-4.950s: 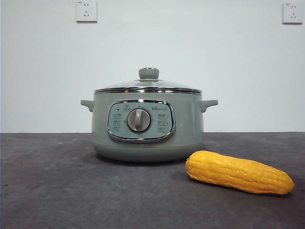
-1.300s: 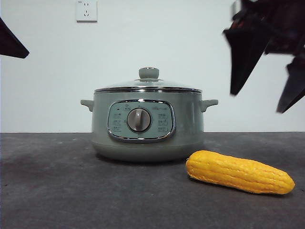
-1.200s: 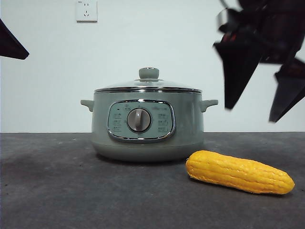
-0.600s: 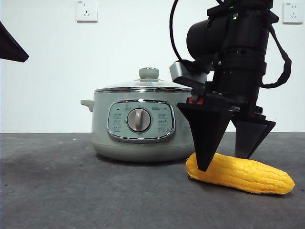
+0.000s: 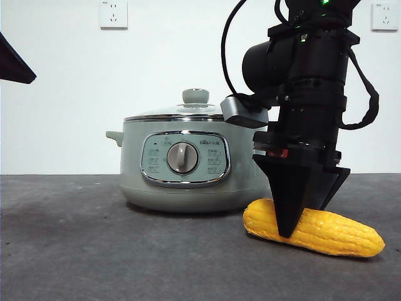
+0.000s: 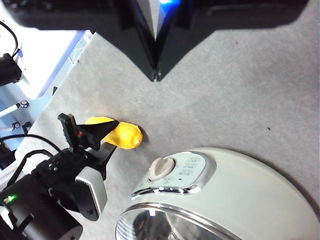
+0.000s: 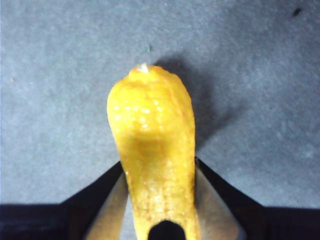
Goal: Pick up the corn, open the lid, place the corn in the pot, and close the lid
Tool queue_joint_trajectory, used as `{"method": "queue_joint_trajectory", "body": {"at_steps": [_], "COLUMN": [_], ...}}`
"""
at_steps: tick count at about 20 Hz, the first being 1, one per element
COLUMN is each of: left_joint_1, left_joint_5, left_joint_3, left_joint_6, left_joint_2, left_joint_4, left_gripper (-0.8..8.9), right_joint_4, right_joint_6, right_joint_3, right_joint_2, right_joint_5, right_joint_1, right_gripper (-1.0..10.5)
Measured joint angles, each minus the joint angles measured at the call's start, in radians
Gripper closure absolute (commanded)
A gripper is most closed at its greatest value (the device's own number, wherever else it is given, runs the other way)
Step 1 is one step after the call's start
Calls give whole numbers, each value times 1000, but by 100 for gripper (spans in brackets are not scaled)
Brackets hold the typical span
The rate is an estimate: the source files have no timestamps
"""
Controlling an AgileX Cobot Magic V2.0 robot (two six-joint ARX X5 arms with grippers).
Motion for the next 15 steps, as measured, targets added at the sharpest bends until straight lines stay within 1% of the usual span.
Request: {"method": "queue_joint_trajectory", "body": {"at_steps": [4, 7, 11, 13, 14, 15], "left_joint_1": [-6, -40, -110, -154, -179, -202], "left_joint_5": [-1, -3, -77, -118, -142, -170], "left_joint_3": [13, 97, 305, 453, 549, 645], "left_joint_6": [-1, -5, -39, -46, -47, -50], "left_joint_2": [2, 24, 130, 231, 300, 368], "left_joint_4": [21, 20, 2, -63, -117, -173], "left_gripper": [819, 819, 816, 807, 764, 695], "right_joint_4": [-87, -215, -334, -364, -376, -380], "right_joint_6": [4, 8, 39, 66, 77, 89], "right_joint_3": [32, 106, 182, 212, 220, 222], "right_joint_2": [-81, -170, -254, -306, -333, -355], "right_joint_5": [10, 10, 10, 10, 10, 10], "right_joint_1": [0, 0, 0, 0, 0, 0], "right_gripper": [958, 958, 958, 958, 958, 958]}}
